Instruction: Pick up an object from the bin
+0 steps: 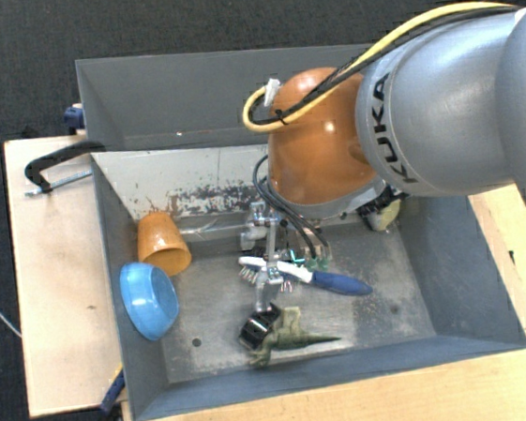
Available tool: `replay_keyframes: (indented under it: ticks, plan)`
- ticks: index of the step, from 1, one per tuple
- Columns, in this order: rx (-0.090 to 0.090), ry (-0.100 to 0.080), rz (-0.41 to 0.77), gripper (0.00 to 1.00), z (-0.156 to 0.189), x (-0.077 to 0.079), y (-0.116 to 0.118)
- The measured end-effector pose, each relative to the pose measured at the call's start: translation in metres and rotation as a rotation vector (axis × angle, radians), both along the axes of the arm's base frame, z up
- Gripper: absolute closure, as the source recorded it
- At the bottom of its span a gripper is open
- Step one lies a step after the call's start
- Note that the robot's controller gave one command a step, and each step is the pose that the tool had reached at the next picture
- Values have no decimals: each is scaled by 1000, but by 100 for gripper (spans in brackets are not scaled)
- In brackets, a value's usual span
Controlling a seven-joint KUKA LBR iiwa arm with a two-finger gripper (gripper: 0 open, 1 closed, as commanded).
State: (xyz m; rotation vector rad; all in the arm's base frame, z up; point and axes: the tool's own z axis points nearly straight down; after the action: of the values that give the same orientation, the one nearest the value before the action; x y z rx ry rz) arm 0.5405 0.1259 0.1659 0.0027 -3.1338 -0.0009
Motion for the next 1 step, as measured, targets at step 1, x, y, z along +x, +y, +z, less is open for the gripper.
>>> replay_keyframes:
  ticks: [1]
  plan:
    - [3,-20,109,0,-44,6,-28]
